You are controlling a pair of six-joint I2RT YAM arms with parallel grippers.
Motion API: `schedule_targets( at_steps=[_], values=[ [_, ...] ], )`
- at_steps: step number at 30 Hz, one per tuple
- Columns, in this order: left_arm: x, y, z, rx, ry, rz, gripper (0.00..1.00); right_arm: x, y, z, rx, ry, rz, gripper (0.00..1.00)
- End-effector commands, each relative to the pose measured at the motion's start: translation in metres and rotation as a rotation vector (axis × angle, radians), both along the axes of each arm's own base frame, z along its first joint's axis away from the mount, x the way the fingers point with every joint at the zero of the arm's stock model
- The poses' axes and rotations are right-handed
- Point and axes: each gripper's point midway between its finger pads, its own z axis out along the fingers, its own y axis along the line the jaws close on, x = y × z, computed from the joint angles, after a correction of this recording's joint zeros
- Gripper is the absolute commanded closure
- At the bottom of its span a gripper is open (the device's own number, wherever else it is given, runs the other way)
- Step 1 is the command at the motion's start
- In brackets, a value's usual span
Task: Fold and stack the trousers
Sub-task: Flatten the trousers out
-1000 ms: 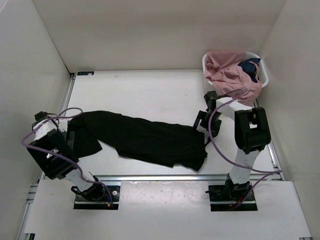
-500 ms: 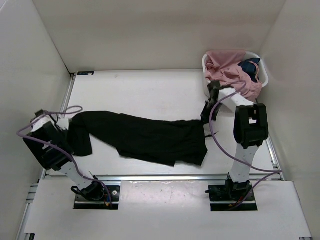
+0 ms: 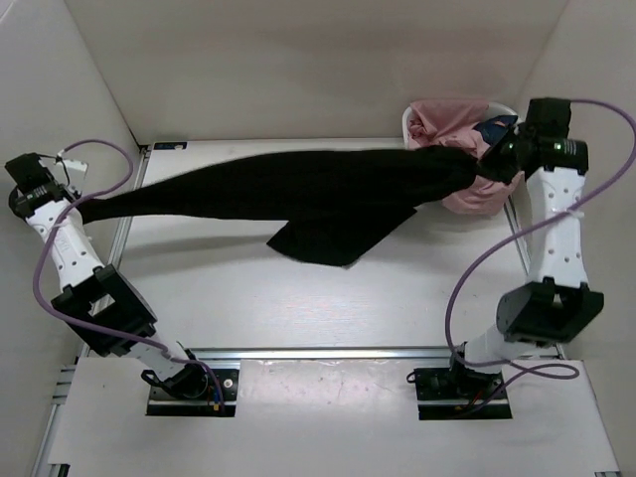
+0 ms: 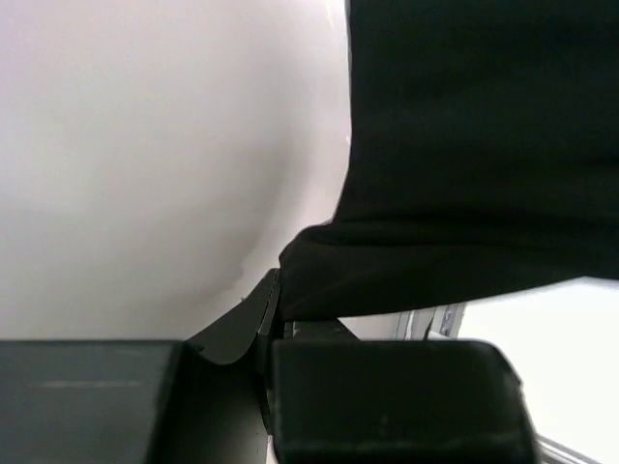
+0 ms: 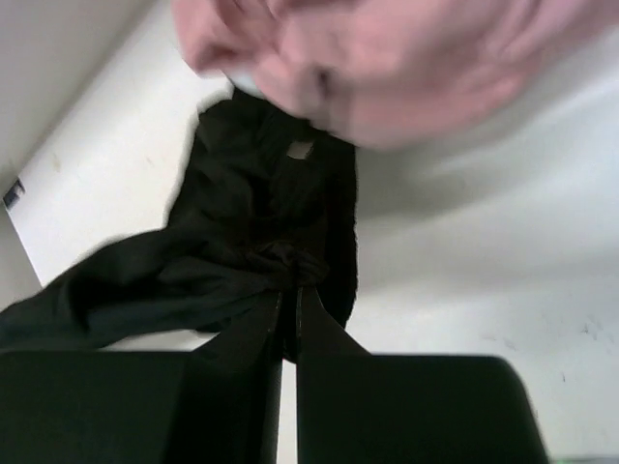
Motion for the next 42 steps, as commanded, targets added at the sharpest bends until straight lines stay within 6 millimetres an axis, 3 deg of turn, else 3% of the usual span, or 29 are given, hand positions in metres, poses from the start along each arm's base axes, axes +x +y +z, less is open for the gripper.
schedule_targets(
  at_steps=[1,3,4,6,7,9,10,11,13,14,15,16,19,22,23,24,27,28,30,32,38,42],
  values=[
    [-0.018,0.008,-0.005,0.071,0.048,0.023,0.86,-0.036,0.011,-0.038,0.046,0.112,0.029,1.0],
    [-0.026,0.002,-0.026,0.043,0.083,0.021,0.86,-0.058,-0.003,-0.04,0.032,0.102,-0.014,1.0],
    [-0.027,-0.001,-0.033,0.03,0.098,0.005,0.86,-0.071,-0.006,-0.063,0.042,0.157,-0.031,1.0],
    [-0.035,-0.007,-0.052,-0.005,0.121,-0.009,0.86,-0.089,-0.015,-0.07,0.063,0.158,-0.066,1.0],
    [-0.038,-0.012,-0.058,-0.021,0.126,-0.018,0.86,-0.099,-0.015,-0.087,0.066,0.201,-0.068,1.0],
    [-0.055,-0.029,-0.088,-0.07,0.186,-0.045,0.75,-0.113,-0.008,-0.097,0.081,0.218,-0.048,1.0],
    [-0.066,-0.037,-0.101,-0.084,0.237,-0.075,0.71,-0.127,-0.004,-0.118,0.101,0.276,-0.043,1.0],
    [-0.088,-0.055,-0.126,-0.126,0.308,-0.1,0.67,-0.133,-0.002,-0.121,0.101,0.272,-0.043,1.0],
    [-0.119,-0.069,-0.15,-0.144,0.407,-0.128,0.6,-0.144,-0.001,-0.133,0.098,0.3,-0.05,1.0],
    [-0.149,-0.08,-0.172,-0.164,0.519,-0.157,0.59,-0.152,-0.005,-0.144,0.072,0.327,-0.059,1.0],
    [-0.16,-0.082,-0.171,-0.143,0.538,-0.168,0.54,-0.156,-0.007,-0.143,0.051,0.33,-0.058,1.0],
    [-0.18,-0.09,-0.177,-0.174,0.609,-0.215,0.36,-0.157,-0.011,-0.144,0.023,0.331,-0.052,1.0],
    [-0.209,-0.104,-0.176,-0.213,0.699,-0.294,0.1,-0.166,-0.021,-0.147,-0.03,0.367,-0.065,1.0],
    [-0.181,-0.088,-0.145,-0.172,0.555,-0.279,0.02,-0.168,-0.022,-0.15,-0.033,0.39,-0.069,1.0],
    [-0.163,-0.09,-0.138,-0.204,0.451,-0.262,0.02,-0.17,-0.022,-0.153,-0.031,0.399,-0.068,1.0],
    [-0.139,-0.075,-0.12,-0.202,0.376,-0.241,0.02,-0.167,-0.023,-0.154,-0.031,0.396,-0.069,1.0],
    [-0.089,-0.062,-0.107,-0.301,0.244,-0.132,0.09,-0.169,-0.027,-0.163,-0.046,0.433,-0.081,1.0],
    [-0.081,-0.064,-0.108,-0.342,0.236,-0.113,0.11,-0.172,-0.03,-0.164,-0.056,0.443,-0.084,1.0],
    [-0.064,-0.067,-0.116,-0.402,0.228,-0.079,0.12,-0.173,-0.035,-0.165,-0.082,0.458,-0.084,1.0],
    [-0.055,-0.067,-0.139,-0.433,0.278,-0.067,0.14,-0.175,-0.041,-0.165,-0.103,0.463,-0.097,1.0],
    [-0.047,-0.072,-0.197,-0.476,0.381,-0.024,0.15,-0.177,-0.074,-0.157,-0.167,0.501,-0.13,1.0],
    [-0.036,-0.089,-0.221,-0.573,0.382,-0.03,0.15,-0.172,-0.071,-0.153,-0.15,0.494,-0.108,1.0]
  ],
)
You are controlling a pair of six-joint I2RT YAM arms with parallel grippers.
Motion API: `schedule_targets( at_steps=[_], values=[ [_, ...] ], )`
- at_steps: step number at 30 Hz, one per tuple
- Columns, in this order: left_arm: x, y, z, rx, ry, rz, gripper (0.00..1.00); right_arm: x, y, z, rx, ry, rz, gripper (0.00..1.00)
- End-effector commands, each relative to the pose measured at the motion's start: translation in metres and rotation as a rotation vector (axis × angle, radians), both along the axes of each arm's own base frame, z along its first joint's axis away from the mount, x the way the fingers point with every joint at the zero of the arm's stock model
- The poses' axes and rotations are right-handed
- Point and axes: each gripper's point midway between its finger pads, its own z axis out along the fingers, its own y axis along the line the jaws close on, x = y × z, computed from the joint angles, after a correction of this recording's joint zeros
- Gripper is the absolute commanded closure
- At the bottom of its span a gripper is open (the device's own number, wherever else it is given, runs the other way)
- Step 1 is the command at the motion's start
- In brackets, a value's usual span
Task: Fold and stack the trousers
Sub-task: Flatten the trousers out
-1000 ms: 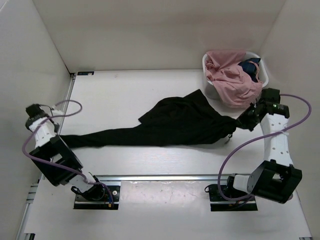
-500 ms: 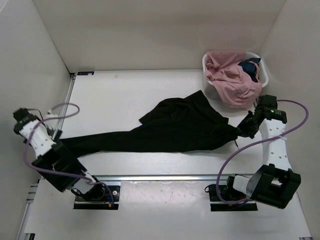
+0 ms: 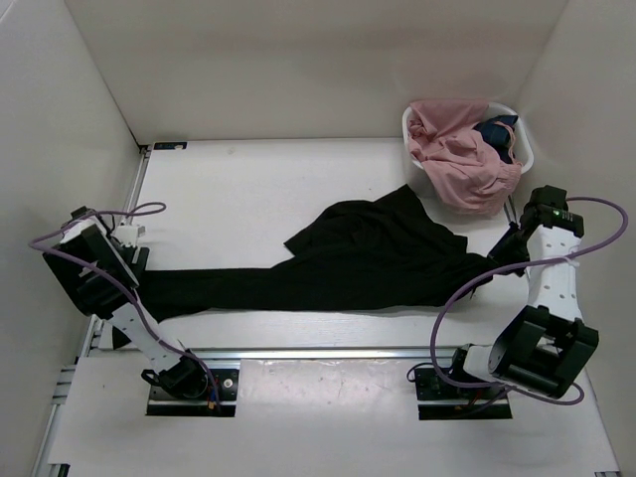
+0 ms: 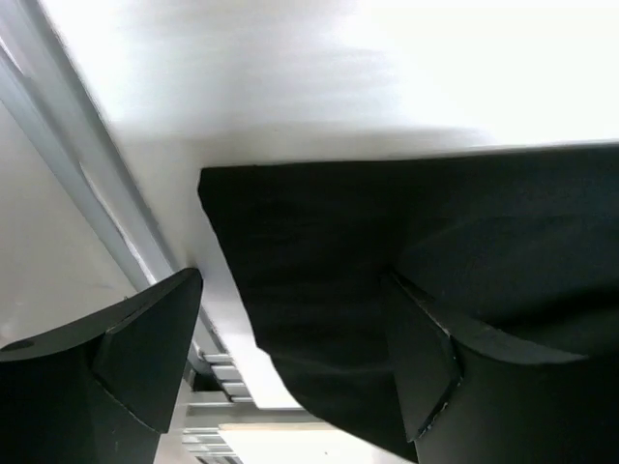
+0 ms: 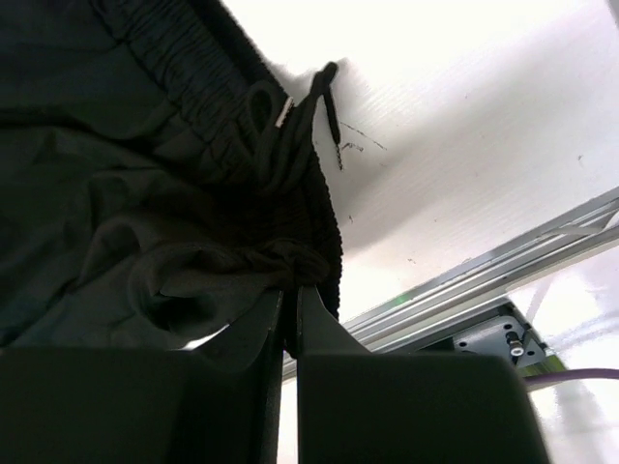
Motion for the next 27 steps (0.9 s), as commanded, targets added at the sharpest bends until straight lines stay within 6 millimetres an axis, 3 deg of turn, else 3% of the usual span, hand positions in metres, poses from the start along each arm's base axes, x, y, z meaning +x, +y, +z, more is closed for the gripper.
schedule_targets(
  at_steps=[1,4,6,8,9,10,11,13,14,15,16,17,18,20,21,22,23,25,26,27],
  values=[
    [0.021,-0.012,0.001,-0.046,-0.08,0.03,0.15,0.005,-0.004,0.011,-0.012,-0.009,0.039,1.0],
    [0.025,-0.028,-0.017,-0.086,-0.046,0.003,0.15,0.005,-0.004,0.009,0.0,-0.004,0.033,1.0],
    [0.021,-0.036,-0.029,-0.112,-0.01,0.016,0.22,0.005,-0.004,0.009,0.0,-0.004,0.033,1.0],
    [0.024,-0.044,-0.033,-0.155,-0.024,0.023,0.41,0.007,-0.005,0.009,-0.004,-0.012,0.033,1.0],
    [0.026,-0.046,-0.033,-0.169,-0.033,0.022,0.74,0.012,-0.005,0.013,-0.003,-0.034,0.036,1.0],
    [0.031,-0.046,-0.03,-0.175,-0.052,0.029,0.86,0.015,-0.002,0.014,0.015,-0.051,0.043,1.0],
    [0.036,-0.046,-0.023,-0.18,-0.073,0.04,0.86,0.022,-0.001,0.02,0.026,-0.072,0.049,1.0],
    [0.063,-0.033,0.016,-0.13,-0.192,0.041,0.86,0.041,0.002,0.031,0.058,-0.137,0.061,1.0],
    [0.075,-0.026,0.037,-0.096,-0.249,0.043,0.86,0.059,0.0,0.052,0.057,-0.211,0.061,1.0],
    [0.097,-0.013,0.088,-0.022,-0.382,0.024,0.86,0.068,0.003,0.065,0.077,-0.253,0.061,1.0],
    [0.107,-0.007,0.115,0.019,-0.447,0.015,0.86,0.076,0.0,0.077,0.068,-0.284,0.056,1.0],
    [0.115,-0.001,0.142,0.064,-0.516,0.005,0.86,0.089,-0.004,0.107,0.041,-0.366,0.051,1.0],
    [0.123,0.011,0.19,0.149,-0.624,0.003,0.86,0.095,-0.008,0.118,0.02,-0.391,0.048,1.0],
    [0.125,0.013,0.223,0.204,-0.688,-0.029,0.86,0.1,-0.013,0.141,-0.01,-0.442,0.021,1.0],
    [0.122,0.011,0.237,0.227,-0.712,-0.042,0.86,0.1,-0.013,0.141,-0.01,-0.443,0.021,1.0],
    [0.119,0.01,0.241,0.24,-0.724,-0.052,0.86,0.097,-0.012,0.146,-0.019,-0.467,0.023,1.0],
    [0.114,0.012,0.239,0.249,-0.722,-0.054,0.86,0.092,-0.013,0.13,-0.009,-0.436,0.011,1.0],
    [0.099,0.007,0.216,0.244,-0.693,-0.062,0.86,0.083,-0.01,0.115,-0.008,-0.432,0.011,1.0],
    [0.091,0.006,0.203,0.229,-0.666,-0.049,0.86,0.078,-0.008,0.101,0.001,-0.411,0.009,1.0],
    [0.084,0.008,0.189,0.222,-0.639,-0.048,0.86,0.062,-0.002,0.068,0.032,-0.341,-0.005,1.0]
  ],
)
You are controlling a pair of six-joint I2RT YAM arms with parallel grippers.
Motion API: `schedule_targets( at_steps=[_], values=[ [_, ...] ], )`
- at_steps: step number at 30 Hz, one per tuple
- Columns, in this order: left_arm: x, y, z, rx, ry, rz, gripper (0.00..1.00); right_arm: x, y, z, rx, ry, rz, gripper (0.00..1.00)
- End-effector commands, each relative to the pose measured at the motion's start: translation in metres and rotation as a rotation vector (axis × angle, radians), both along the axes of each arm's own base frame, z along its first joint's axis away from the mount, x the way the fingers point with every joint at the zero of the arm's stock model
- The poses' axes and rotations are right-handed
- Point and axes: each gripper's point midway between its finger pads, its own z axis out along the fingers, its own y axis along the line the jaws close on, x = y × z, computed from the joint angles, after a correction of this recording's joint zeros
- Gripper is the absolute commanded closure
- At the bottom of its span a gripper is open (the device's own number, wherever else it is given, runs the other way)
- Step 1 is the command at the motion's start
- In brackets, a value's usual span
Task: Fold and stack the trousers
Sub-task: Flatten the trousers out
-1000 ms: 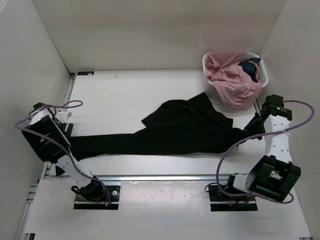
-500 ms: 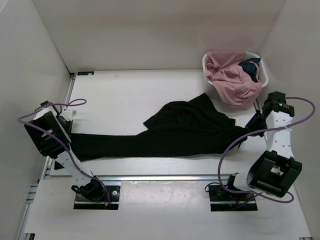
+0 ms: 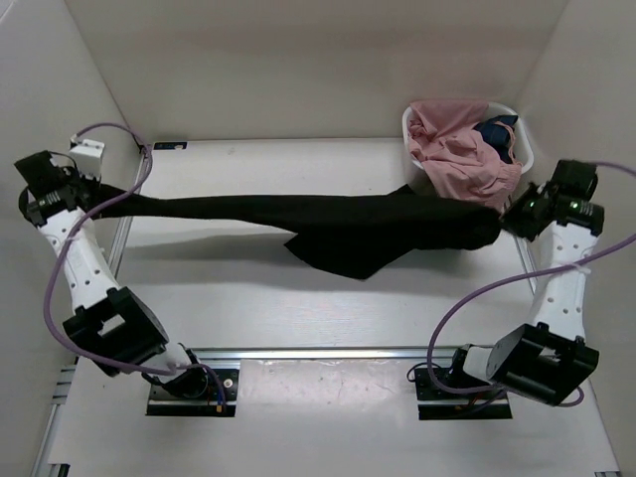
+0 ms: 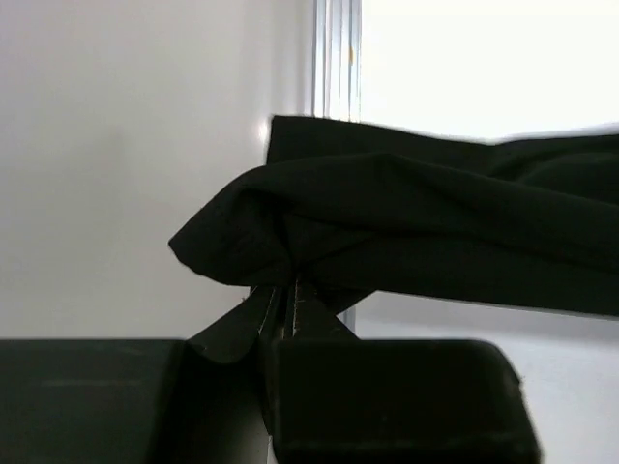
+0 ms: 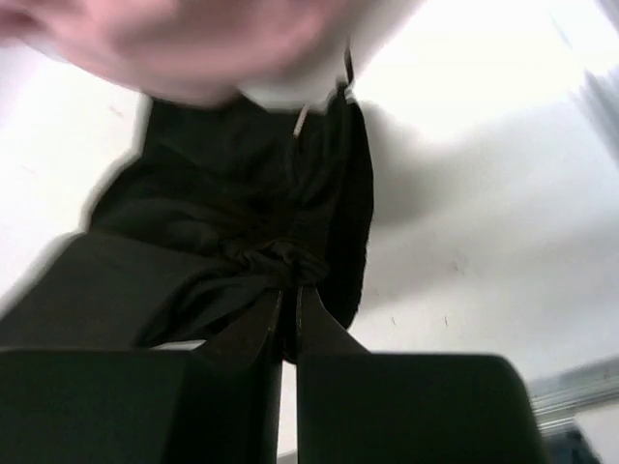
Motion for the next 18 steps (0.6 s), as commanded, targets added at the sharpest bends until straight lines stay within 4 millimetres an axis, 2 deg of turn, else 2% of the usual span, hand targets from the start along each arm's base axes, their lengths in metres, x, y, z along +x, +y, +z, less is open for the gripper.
schedule_targets(
  at_steps=[1,2,3,4,6,7,8,9,10,11,12,14,16,18],
  values=[
    [-0.03,-0.004,-0.085,-0.087,0.184,-0.006,0.86,-0.024,0.009,-0.061,0.067,0.106,-0.026,1.0],
    [-0.041,-0.004,-0.094,-0.096,0.204,0.002,0.86,-0.031,0.012,-0.076,0.079,0.136,-0.026,1.0],
    [-0.05,-0.003,-0.103,-0.109,0.214,0.009,0.86,-0.048,0.019,-0.103,0.115,0.2,-0.043,1.0],
    [-0.067,-0.01,-0.124,-0.133,0.258,0.009,0.86,-0.054,0.019,-0.114,0.12,0.211,-0.053,1.0],
    [-0.082,-0.012,-0.14,-0.138,0.28,0.016,0.86,-0.072,0.021,-0.128,0.148,0.235,-0.099,1.0],
    [-0.102,-0.016,-0.158,-0.159,0.322,0.021,0.86,-0.08,0.022,-0.135,0.165,0.248,-0.125,1.0],
    [-0.11,-0.017,-0.167,-0.162,0.337,0.021,0.83,-0.095,0.023,-0.151,0.184,0.286,-0.152,1.0],
    [-0.12,-0.02,-0.178,-0.176,0.365,0.019,0.78,-0.101,0.024,-0.152,0.19,0.273,-0.176,1.0],
    [-0.138,-0.025,-0.192,-0.175,0.405,0.014,0.74,-0.107,0.025,-0.158,0.19,0.286,-0.192,1.0],
    [-0.147,-0.027,-0.199,-0.179,0.423,0.009,0.7,-0.112,0.027,-0.163,0.195,0.298,-0.193,1.0],
    [-0.155,-0.029,-0.204,-0.182,0.437,0.005,0.58,-0.12,0.033,-0.173,0.212,0.321,-0.189,1.0],
    [-0.176,-0.028,-0.213,-0.17,0.469,0.021,0.37,-0.12,0.035,-0.176,0.22,0.321,-0.184,1.0],
    [-0.187,-0.025,-0.21,-0.145,0.478,0.011,0.31,-0.123,0.036,-0.179,0.224,0.331,-0.184,1.0],
    [-0.203,-0.021,-0.203,-0.142,0.484,0.04,0.25,-0.117,0.031,-0.172,0.202,0.315,-0.18,1.0]
  ],
)
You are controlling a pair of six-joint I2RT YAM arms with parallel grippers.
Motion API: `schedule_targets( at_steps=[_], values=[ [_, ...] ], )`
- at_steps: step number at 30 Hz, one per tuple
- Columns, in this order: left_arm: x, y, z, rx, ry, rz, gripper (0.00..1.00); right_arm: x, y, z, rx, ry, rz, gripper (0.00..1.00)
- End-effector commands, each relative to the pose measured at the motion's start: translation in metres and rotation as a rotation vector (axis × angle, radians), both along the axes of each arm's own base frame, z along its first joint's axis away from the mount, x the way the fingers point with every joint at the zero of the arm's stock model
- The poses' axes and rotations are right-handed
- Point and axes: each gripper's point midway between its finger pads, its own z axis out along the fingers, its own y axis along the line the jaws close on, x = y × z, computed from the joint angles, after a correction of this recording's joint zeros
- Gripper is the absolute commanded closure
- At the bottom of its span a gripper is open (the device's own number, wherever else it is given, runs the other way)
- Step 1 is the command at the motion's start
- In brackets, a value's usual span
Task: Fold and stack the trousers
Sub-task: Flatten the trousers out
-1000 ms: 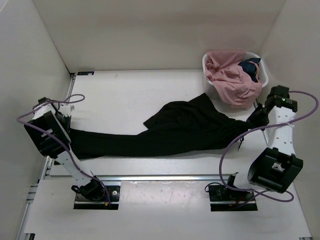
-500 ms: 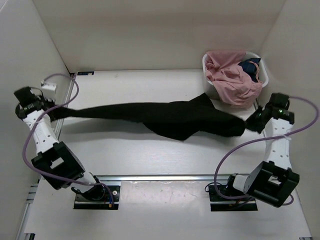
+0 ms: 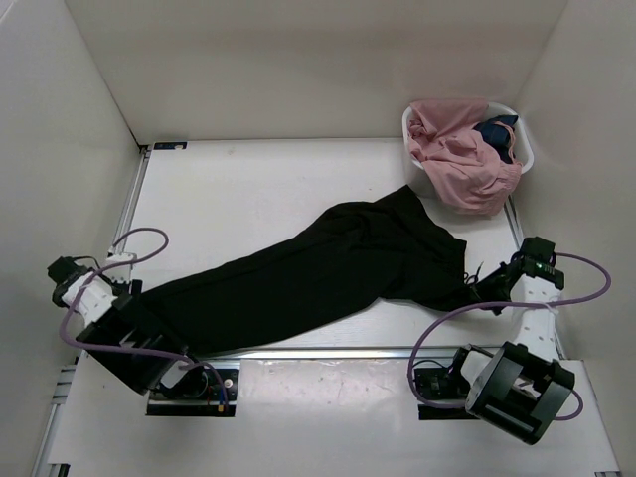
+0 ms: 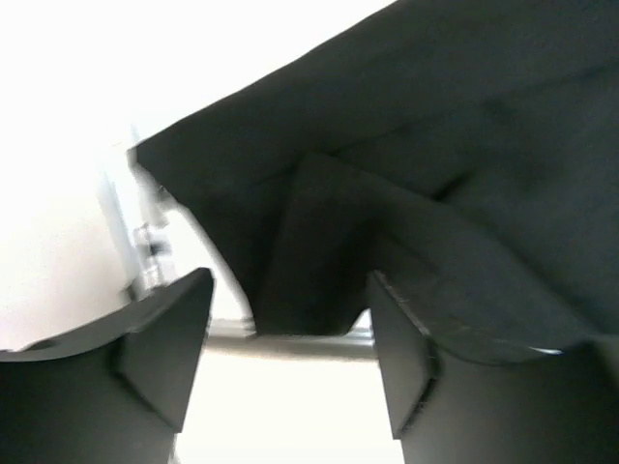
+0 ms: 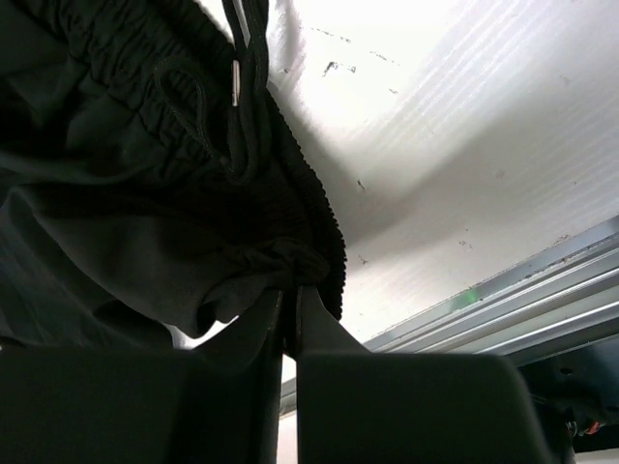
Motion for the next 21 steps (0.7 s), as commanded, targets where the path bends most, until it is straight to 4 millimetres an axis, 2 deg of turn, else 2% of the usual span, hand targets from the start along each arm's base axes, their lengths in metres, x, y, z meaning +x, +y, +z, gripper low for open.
schedule_targets(
  at_steps=[1,2,3,5,6,11,12,14,15,17,20,21],
  values=[
    [-0.007,0.015,0.027,0.087,-0.054,-0.055,0.22,0.012,-0.008,0.008,-0.03,-0.038,0.002,1.0],
    [-0.006,0.021,0.04,0.103,-0.077,-0.047,0.22,0.011,-0.008,0.006,-0.028,-0.027,0.01,1.0],
    [-0.009,0.011,0.042,0.058,-0.066,-0.061,0.21,0.014,-0.01,0.01,-0.033,-0.038,0.01,1.0],
    [-0.002,0.0,0.051,0.01,-0.104,-0.111,0.21,0.016,-0.011,0.011,-0.033,-0.038,0.01,1.0],
    [-0.001,-0.004,0.053,-0.005,-0.114,-0.129,0.15,0.017,-0.009,0.011,-0.026,-0.042,0.013,1.0],
    [-0.008,-0.016,0.022,-0.115,-0.015,-0.133,0.15,0.016,-0.011,0.012,-0.03,-0.032,0.01,1.0],
    [-0.007,-0.018,0.01,-0.17,0.003,-0.118,0.15,0.016,-0.011,0.012,-0.03,-0.031,0.01,1.0],
    [0.0,-0.023,0.002,-0.252,0.007,-0.055,0.18,0.015,-0.012,0.01,-0.037,-0.02,0.016,1.0],
    [0.009,-0.017,-0.001,-0.288,0.006,-0.029,0.19,0.015,-0.012,0.01,-0.037,-0.02,0.016,1.0],
    [0.017,-0.022,0.0,-0.365,-0.008,0.013,0.22,0.015,-0.012,0.01,-0.037,-0.02,0.016,1.0],
    [0.023,-0.027,-0.003,-0.368,0.025,-0.009,0.23,0.014,-0.016,0.011,-0.058,-0.009,0.018,1.0],
    [0.022,-0.028,-0.009,-0.363,0.04,-0.015,0.25,0.014,-0.016,0.011,-0.058,-0.009,0.018,1.0]
  ],
)
